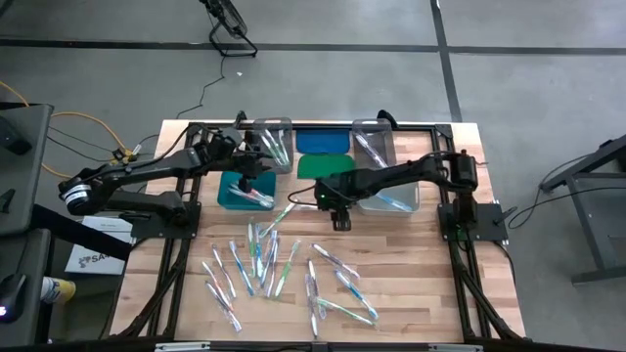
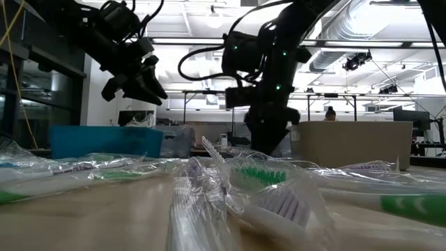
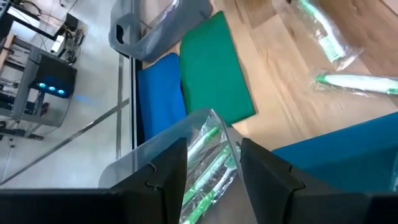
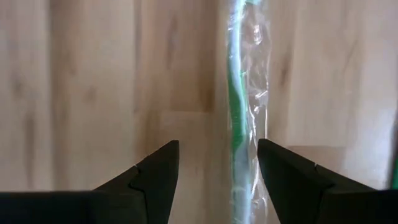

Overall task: Pick & Place Toothbrushes
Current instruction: Put the green toothbrush into the left black bin

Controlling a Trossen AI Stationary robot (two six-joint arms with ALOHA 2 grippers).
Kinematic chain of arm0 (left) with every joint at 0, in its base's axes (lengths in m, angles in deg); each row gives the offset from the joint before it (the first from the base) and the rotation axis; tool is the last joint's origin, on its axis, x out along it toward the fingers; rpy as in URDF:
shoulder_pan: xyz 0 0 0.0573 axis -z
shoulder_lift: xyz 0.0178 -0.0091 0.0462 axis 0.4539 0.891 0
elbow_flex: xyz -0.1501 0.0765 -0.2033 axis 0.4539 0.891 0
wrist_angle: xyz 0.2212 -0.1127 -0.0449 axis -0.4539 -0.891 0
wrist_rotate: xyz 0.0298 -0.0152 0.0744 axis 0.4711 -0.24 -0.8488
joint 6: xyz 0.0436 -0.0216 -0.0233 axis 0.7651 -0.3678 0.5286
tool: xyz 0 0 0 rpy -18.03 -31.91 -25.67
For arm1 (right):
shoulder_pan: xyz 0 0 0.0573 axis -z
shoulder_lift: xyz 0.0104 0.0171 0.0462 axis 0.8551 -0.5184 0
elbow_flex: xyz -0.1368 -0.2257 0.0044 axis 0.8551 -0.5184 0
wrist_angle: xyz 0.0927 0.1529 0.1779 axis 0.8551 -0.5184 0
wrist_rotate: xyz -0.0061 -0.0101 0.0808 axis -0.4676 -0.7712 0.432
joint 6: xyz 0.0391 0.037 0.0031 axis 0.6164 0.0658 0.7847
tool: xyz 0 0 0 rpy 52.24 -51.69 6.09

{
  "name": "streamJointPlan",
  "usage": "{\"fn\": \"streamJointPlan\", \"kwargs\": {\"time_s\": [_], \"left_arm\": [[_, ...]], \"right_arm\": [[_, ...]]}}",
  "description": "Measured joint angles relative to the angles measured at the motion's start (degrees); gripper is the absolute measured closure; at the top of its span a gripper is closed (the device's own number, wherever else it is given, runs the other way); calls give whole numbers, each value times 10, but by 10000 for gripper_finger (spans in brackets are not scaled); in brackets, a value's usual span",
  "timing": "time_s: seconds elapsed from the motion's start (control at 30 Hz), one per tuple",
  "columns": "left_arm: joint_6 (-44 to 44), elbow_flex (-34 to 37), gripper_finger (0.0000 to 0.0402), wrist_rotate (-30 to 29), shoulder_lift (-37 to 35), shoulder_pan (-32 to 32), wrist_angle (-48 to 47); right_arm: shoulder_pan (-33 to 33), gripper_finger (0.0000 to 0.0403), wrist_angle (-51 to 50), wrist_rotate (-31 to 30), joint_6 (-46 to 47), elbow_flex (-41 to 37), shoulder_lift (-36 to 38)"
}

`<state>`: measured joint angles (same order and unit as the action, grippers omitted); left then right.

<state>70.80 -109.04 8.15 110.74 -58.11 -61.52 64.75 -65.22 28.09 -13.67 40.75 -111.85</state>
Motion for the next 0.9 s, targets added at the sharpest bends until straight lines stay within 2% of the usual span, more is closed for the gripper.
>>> {"fn": "streamJointPlan", "kwargs": {"time_s": [0.13, 0.23, 0.53, 0.73, 0.9], "left_arm": [[0, 0, 259, 0, 0, 0, 0], [0, 0, 259, 1, 0, 0, 0], [-13, 0, 259, 1, 0, 0, -1], [-15, 0, 259, 1, 0, 0, -2], [-22, 0, 259, 1, 0, 0, -6]], "right_arm": [[4, 200, 2, -2, 21, 0, -2], [6, 227, -1, -1, 39, 0, -2], [9, 381, 9, 1, 43, 0, -2], [1, 392, 39, -15, 59, 0, 0], [-10, 395, 11, -35, 88, 0, 35]]}}
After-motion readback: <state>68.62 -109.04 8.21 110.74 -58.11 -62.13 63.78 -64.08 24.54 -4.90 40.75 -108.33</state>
